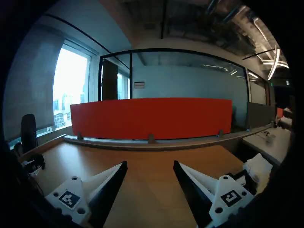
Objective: Fold towel
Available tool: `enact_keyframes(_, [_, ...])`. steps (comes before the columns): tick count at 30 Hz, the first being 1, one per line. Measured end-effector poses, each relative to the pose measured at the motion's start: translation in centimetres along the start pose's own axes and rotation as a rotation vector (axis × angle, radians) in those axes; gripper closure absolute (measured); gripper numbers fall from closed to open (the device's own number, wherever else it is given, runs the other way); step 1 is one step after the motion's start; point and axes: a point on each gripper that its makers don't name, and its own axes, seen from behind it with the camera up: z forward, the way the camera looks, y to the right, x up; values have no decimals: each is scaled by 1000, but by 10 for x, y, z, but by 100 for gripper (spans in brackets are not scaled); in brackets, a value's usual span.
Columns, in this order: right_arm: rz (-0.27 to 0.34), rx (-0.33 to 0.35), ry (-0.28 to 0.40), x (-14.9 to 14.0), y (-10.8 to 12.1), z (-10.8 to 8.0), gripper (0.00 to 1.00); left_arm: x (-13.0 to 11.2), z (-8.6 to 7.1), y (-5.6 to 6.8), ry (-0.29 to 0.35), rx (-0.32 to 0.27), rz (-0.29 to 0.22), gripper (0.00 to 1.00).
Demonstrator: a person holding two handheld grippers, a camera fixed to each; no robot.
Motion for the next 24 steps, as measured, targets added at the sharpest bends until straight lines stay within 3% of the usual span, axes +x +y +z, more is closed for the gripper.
enact_keyframes(17, [20, -39, 89, 17, 31, -5, 5, -3, 1, 1, 0, 0, 0, 0])
enact_keyframes(24, [-54, -67, 112, 6, 42, -4, 5, -4, 1, 2, 1, 0, 0, 0])
